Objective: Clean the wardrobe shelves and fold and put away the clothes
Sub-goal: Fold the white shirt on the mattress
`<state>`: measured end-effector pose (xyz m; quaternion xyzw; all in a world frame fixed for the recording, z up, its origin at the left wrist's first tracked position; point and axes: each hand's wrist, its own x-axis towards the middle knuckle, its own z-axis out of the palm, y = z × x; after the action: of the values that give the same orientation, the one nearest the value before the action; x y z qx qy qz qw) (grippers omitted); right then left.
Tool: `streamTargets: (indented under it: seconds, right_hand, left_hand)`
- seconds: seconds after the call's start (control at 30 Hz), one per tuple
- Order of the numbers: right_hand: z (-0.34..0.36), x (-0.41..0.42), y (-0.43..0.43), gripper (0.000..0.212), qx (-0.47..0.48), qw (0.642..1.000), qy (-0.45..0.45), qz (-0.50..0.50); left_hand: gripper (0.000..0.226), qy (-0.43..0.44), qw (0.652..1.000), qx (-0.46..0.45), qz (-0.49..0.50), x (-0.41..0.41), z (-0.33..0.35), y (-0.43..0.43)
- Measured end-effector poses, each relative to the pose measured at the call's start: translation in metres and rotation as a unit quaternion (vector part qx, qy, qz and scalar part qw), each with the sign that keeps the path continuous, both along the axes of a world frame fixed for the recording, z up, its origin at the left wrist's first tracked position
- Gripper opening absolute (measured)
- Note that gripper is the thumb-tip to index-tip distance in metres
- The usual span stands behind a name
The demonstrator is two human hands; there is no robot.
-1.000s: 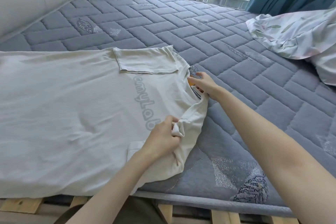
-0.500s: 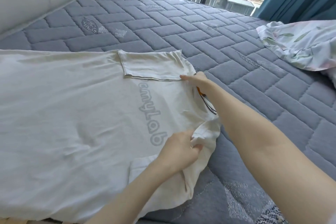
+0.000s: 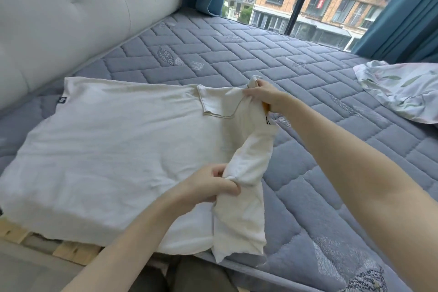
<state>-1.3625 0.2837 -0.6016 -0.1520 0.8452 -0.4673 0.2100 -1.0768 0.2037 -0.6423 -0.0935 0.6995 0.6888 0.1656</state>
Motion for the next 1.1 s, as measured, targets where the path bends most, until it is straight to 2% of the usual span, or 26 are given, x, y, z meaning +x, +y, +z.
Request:
streamTargets:
  seconds: [0.1,0.27,0.33,0.4,0.5,0.8,0.83,0.93,1.0,1.1]
  right_hand:
    - [0.020,0.025,-0.044,0.020,0.002,0.999,-0.031,0.022]
    - [0.023,0.072,-0.138,0.014,0.022,0.999,0.041,0.012]
    - [0.018,0.093,-0.179,0.017,0.032,0.996,0.079,0.032]
    - [0.012,0.115,-0.220,0.015,0.041,0.991,0.109,0.066]
    - [0.002,0.149,-0.278,0.005,0.018,0.990,0.084,0.116]
    - [-0.044,0.205,-0.373,0.010,0.002,0.980,0.083,0.183]
    - [-0.047,0.207,-0.376,0.013,0.015,0.976,0.078,0.201]
    - [-0.057,0.208,-0.373,0.048,0.068,0.962,0.061,0.257]
    - [-0.061,0.208,-0.365,0.064,0.066,0.958,0.073,0.270]
    - [-0.062,0.206,-0.348,0.061,0.059,0.952,0.113,0.279]
  left_hand:
    - [0.027,0.001,0.999,0.029,0.024,0.041,0.006,-0.043]
    - [0.051,-0.005,0.988,0.074,0.136,0.111,-0.003,-0.112]
    - [0.060,-0.008,0.982,0.080,0.170,0.137,-0.008,-0.138]
    - [0.061,-0.009,0.977,0.078,0.198,0.162,-0.016,-0.162]
    - [0.053,-0.017,0.973,0.069,0.220,0.195,-0.028,-0.192]
    - [0.062,-0.018,0.959,0.052,0.279,0.249,-0.070,-0.239]
    - [0.061,-0.022,0.959,0.053,0.278,0.251,-0.075,-0.242]
    - [0.047,-0.040,0.957,0.055,0.283,0.250,-0.095,-0.245]
    - [0.044,-0.050,0.950,0.058,0.301,0.247,-0.107,-0.245]
    - [0.059,-0.059,0.946,0.038,0.317,0.239,-0.115,-0.243]
